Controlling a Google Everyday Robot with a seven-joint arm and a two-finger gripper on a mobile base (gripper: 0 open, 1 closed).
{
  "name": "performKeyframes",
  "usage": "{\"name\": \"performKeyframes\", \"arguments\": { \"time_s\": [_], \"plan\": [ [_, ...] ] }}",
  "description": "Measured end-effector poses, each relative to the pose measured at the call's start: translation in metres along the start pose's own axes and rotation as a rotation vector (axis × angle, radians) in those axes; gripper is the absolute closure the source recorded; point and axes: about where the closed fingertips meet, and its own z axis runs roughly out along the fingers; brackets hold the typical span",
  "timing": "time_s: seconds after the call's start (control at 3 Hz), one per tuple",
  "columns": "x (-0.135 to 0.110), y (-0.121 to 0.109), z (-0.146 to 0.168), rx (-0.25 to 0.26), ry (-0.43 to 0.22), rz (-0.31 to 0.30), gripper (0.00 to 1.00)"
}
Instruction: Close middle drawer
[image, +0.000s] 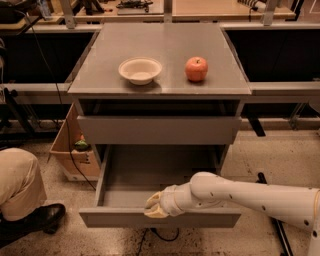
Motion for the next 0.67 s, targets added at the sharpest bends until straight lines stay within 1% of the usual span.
{"name": "performKeyframes", "arguments": {
  "time_s": [0.33,0.67],
  "plan": [
    [-0.008,-0.0117,-0.0072,0.022,-0.005,-0.019,1.0],
    [-0.008,-0.0117,-0.0072,0.022,-0.005,-0.019,1.0]
  ]
}}
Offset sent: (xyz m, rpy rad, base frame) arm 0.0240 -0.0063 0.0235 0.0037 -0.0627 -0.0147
